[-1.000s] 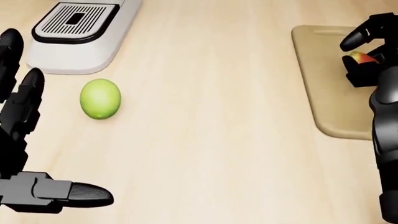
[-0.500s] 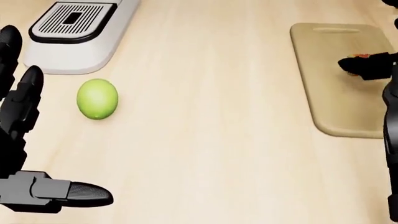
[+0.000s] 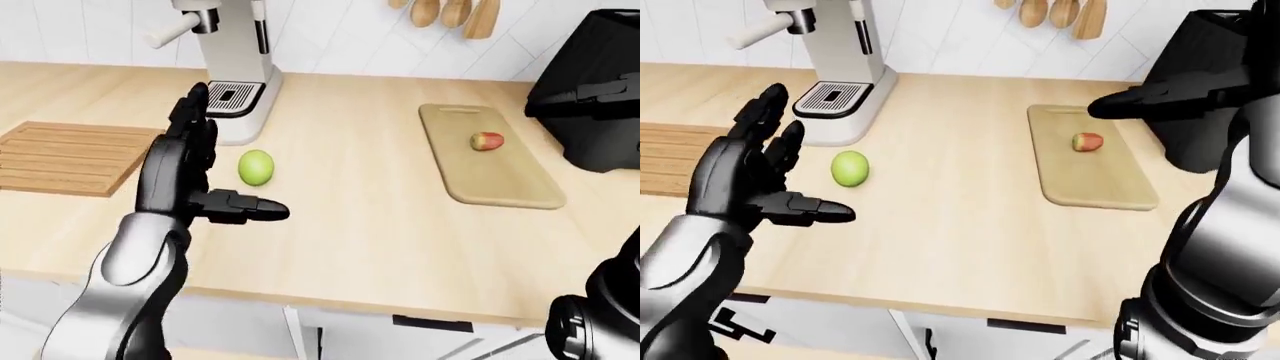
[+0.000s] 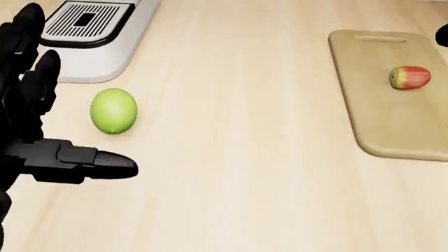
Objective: Place the lime and the date on separate cutting boards.
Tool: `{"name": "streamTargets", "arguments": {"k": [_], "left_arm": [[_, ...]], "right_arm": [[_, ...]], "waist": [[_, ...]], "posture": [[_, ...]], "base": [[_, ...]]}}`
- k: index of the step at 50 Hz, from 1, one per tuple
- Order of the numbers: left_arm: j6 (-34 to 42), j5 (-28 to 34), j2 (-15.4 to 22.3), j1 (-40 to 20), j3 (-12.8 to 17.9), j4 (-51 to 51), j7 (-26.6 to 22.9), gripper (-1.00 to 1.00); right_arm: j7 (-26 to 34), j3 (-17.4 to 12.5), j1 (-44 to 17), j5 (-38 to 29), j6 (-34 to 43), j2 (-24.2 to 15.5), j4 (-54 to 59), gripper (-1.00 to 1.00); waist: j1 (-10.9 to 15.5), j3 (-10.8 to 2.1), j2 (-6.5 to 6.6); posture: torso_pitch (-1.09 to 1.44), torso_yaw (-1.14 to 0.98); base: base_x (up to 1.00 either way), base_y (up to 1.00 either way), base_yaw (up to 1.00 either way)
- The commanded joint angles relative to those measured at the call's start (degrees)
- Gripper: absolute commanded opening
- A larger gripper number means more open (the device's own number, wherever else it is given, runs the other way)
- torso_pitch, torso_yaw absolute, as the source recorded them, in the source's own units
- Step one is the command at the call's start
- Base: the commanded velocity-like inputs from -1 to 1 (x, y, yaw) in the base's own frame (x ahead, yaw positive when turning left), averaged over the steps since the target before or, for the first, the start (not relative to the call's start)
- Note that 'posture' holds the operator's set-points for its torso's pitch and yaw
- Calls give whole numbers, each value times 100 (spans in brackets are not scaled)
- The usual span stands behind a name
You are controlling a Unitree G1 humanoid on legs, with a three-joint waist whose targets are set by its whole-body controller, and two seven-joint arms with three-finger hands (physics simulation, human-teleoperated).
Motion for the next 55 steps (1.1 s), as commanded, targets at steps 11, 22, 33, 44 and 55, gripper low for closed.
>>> {"name": "streamTargets", "arguments": {"k": [11, 22, 33, 44, 55], "left_arm": [[-1363, 3084, -1148, -349, -1116, 805, 212, 100], [-1646, 4545, -1542, -364, -1374, 1508, -427, 100], [-2022, 4718, -1764, -371, -1229, 2084, -483, 100], [-2147, 4793, -1808, -316, -1230, 2251, -490, 78], [-2216, 4780, -1794, -237, -1172, 2325, -491, 58]], "right_arm": [[-142, -17, -181, 159, -32, -193, -17, 100], [-177, 21, -237, 177, 4, -223, -21, 100], [-239, 17, -150, 142, -109, -197, -15, 100], [-251, 23, -116, 101, -180, -120, 11, 100], [-251, 14, -114, 88, -186, -119, 0, 100]], "waist": [[3, -122, -82], [10, -140, -110], [9, -151, -145], [8, -159, -143], [6, -153, -134]], "posture": [[0, 0], [0, 0], [0, 0], [0, 0], [0, 0]], "base": [[0, 0, 0], [0, 0, 0], [0, 0, 0], [0, 0, 0], [0, 0, 0]]}}
